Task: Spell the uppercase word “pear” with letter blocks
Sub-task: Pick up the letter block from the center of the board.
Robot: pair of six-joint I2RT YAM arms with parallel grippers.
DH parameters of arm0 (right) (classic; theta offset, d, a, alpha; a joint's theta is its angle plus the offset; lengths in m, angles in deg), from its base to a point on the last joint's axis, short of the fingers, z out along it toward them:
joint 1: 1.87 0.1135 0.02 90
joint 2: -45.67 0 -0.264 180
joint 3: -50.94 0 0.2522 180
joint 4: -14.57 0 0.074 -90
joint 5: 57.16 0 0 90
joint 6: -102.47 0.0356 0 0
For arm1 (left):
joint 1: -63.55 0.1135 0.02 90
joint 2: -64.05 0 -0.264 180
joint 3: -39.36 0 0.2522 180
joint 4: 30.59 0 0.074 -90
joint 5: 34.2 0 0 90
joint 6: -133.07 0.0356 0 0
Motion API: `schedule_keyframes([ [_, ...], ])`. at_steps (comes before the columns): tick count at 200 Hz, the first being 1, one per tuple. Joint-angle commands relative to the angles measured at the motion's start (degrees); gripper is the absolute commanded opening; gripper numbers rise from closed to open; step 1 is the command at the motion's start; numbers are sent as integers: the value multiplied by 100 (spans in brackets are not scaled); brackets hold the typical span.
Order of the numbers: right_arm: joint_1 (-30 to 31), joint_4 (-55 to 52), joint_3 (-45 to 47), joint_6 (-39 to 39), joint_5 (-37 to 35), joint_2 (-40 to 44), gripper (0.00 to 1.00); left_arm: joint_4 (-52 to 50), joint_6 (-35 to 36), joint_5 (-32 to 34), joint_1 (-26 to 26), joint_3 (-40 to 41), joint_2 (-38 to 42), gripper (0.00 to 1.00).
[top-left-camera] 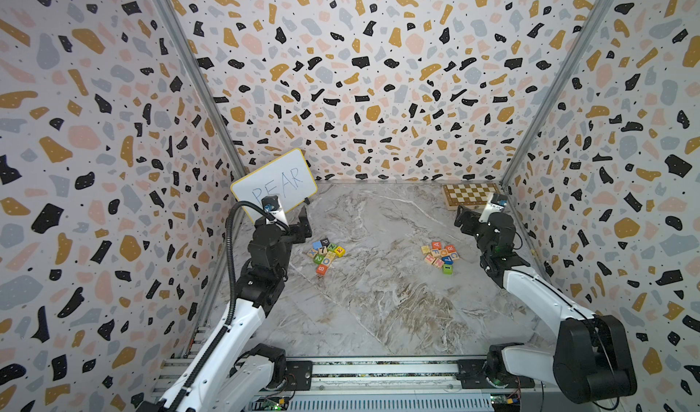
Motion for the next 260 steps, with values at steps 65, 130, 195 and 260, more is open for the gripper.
schedule_keyframes([
  [65,2445,-657,-498,-1257,461,-1027,88,-2859,-34,-1187,-113,-1166,-1668,77],
  [130,2462,264,28,-1150,1020,-1350,88,-3762,414,-1717,-86,-2308,-3095,65],
  [195,2586,961,546,-1124,974,-1241,88,-3456,638,-1548,14,-2456,-3831,50],
  [260,2711,1145,486,-1247,1436,-1354,88,-4159,2150,-2067,553,-3930,-5287,54],
])
